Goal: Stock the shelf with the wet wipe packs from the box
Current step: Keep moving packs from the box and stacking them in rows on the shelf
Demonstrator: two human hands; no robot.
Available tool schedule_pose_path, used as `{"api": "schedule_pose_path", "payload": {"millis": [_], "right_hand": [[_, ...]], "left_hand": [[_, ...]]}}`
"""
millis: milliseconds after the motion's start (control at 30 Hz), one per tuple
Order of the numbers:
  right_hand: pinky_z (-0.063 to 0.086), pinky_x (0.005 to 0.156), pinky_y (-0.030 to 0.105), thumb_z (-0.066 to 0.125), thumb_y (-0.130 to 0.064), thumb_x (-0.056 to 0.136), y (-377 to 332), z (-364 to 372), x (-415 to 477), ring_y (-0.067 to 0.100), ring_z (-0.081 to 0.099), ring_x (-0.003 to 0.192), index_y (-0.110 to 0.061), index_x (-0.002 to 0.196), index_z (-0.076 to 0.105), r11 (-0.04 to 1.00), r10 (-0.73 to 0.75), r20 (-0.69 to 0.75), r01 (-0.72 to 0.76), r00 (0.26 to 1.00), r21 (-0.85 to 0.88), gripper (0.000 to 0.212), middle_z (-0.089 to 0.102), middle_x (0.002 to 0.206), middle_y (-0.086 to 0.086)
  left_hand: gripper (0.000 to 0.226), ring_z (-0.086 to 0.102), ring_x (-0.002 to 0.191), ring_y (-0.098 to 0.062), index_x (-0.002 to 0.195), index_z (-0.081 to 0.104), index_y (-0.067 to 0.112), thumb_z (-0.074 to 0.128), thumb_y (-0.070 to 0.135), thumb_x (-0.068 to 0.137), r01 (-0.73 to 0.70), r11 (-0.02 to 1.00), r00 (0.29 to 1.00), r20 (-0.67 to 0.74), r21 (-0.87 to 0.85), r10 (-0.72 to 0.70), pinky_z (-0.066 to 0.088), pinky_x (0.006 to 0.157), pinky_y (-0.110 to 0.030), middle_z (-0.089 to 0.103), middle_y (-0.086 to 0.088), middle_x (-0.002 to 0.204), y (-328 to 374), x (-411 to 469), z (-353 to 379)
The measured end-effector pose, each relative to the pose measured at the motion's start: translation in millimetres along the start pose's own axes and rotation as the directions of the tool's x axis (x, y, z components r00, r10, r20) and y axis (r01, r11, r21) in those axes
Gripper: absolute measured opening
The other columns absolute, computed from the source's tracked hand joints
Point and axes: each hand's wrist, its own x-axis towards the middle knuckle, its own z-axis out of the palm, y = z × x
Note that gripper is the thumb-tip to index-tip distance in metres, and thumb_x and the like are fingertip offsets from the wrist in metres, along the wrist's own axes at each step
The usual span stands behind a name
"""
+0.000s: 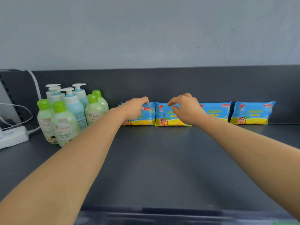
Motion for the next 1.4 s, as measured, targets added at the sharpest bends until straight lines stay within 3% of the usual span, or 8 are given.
{"api": "schedule_pose_path", "payload": {"millis": [100,200,300,367,567,800,1100,1400], "right_hand": [[0.032,0.101,0.04,0.041,-0.016,0.096,-3,3,2,0.024,0.039,0.125,-0.02,0.12,0.06,1.0,-0.012,-0.007,0.012,1.0,0.005,0.031,0.064,0.12,0.003],[0.032,0.101,0.041,0.041,-0.015,0.096,-6,6,4,0.024,0.04,0.124,-0.02,0.119,0.061,1.0,-0.018,-0.025,0.018,1.0,0.008,0.03,0.063,0.121,0.002],[0.033,0.1,0.04,0.041,-0.015,0.096,-7,8,5,0.024,0.041,0.123,-0.02,0.118,0.061,1.0,-0.016,-0.04,0.016,0.999,0.005,0.03,0.063,0.123,0.001],[0.033,0.101,0.041,0.042,-0.015,0.097,-7,8,5,0.024,0.041,0.123,-0.02,0.118,0.061,1.0,-0.012,-0.041,0.013,0.999,0.007,0.03,0.063,0.123,0.001],[0.032,0.101,0.04,0.042,-0.014,0.096,-3,6,1,0.024,0.04,0.125,-0.019,0.119,0.06,1.0,-0.007,-0.041,0.007,0.999,0.013,0.03,0.061,0.125,0.003],[0.032,0.101,0.039,0.043,-0.014,0.095,-2,5,-3,0.024,0.039,0.126,-0.02,0.12,0.06,1.0,0.001,-0.049,-0.002,0.999,-0.011,0.03,0.058,0.128,0.004],[0.032,0.103,0.039,0.045,-0.012,0.094,-3,1,-7,0.024,0.038,0.128,-0.019,0.123,0.058,1.0,0.002,-0.051,-0.002,0.999,-0.001,0.033,0.056,0.131,0.004],[0.031,0.103,0.04,0.045,-0.013,0.093,0,0,-11,0.025,0.037,0.128,-0.019,0.123,0.057,1.0,0.028,-0.028,-0.028,0.999,-0.011,0.033,0.055,0.132,0.004]], "left_hand": [[0.034,0.043,0.092,-0.022,0.127,0.048,0.028,0.035,0.01,0.1,-0.041,0.998,0.993,-0.11,-0.055,0.034,0.046,0.083,-0.039,0.04,-0.007,0.105,-4,-2,7],[0.034,0.041,0.112,-0.021,0.127,0.052,0.021,0.037,0.007,0.099,-0.098,0.991,0.987,-0.139,-0.087,0.086,0.04,0.089,-0.035,0.048,-0.009,0.113,-6,-2,9],[0.032,0.041,0.103,-0.019,0.124,0.056,0.02,0.043,0.008,0.098,-0.099,0.988,0.98,-0.184,-0.117,0.076,0.041,0.084,-0.031,0.038,-0.005,0.108,-5,0,9],[0.03,0.039,0.105,-0.02,0.123,0.055,0.024,0.049,0.012,0.096,-0.081,0.994,0.962,-0.266,-0.069,0.06,0.041,0.093,-0.034,0.035,-0.002,0.11,-3,2,9],[0.012,0.043,0.108,-0.022,0.105,0.054,0.015,0.054,0.017,0.093,-0.062,0.99,0.898,-0.426,0.123,0.109,0.035,0.093,-0.037,0.05,-0.005,0.111,2,4,10],[0.024,0.049,0.109,-0.021,0.112,0.059,0.012,0.053,0.027,0.094,-0.103,0.973,0.907,-0.381,0.206,0.177,0.041,0.091,-0.035,0.056,-0.005,0.114,1,-6,12],[0.041,0.043,0.12,-0.022,0.127,0.049,0.018,0.062,0.019,0.088,-0.092,0.96,0.928,-0.328,0.263,0.179,0.035,0.1,-0.038,0.048,-0.005,0.127,-1,-14,14],[0.039,0.049,0.112,-0.024,0.121,0.048,0.019,0.055,0.0,0.088,-0.085,0.948,0.946,-0.272,0.307,0.173,0.039,0.094,-0.038,0.055,-0.005,0.12,2,-10,7]]}}
